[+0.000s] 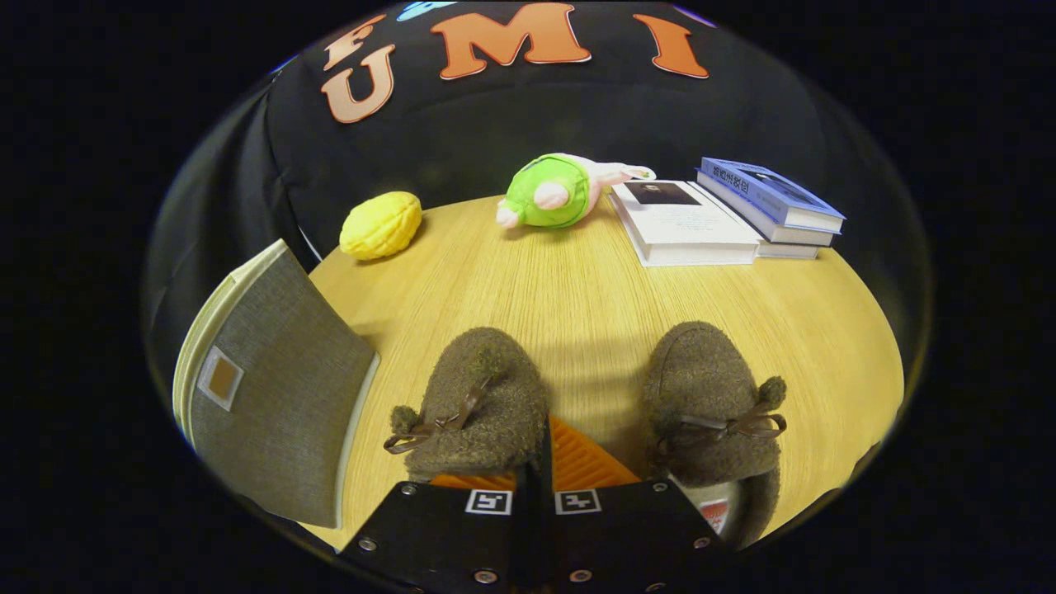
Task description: Open the storage box then place both shoes into the box .Put the left shoe in first, then the right shoe, with the right side of both shoes facing outward in a uniform manner.
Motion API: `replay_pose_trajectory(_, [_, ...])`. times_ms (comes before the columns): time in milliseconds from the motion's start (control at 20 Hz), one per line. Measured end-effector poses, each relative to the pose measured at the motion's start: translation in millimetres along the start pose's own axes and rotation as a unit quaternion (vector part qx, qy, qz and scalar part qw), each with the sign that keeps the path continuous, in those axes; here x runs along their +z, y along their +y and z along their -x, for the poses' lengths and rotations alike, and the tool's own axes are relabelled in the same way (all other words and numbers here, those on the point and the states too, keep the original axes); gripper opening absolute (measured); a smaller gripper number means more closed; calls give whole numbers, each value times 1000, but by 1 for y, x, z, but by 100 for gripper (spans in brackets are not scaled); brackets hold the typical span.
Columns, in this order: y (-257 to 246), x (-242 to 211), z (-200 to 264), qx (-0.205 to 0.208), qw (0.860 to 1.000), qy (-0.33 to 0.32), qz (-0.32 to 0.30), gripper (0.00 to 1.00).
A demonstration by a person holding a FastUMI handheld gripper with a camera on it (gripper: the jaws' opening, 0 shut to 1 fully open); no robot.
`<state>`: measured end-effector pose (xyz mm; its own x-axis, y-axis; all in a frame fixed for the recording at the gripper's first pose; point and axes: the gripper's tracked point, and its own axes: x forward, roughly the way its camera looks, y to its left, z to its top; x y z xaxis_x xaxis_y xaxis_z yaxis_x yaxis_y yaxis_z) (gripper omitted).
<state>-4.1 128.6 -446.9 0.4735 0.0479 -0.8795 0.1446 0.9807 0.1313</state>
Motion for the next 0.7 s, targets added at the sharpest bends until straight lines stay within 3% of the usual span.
replay_pose_trajectory(400, [65, 40, 47, 86, 994, -23, -62, 5])
replay_pose_trajectory(700, [121, 87, 97, 141, 987, -60, -50, 5])
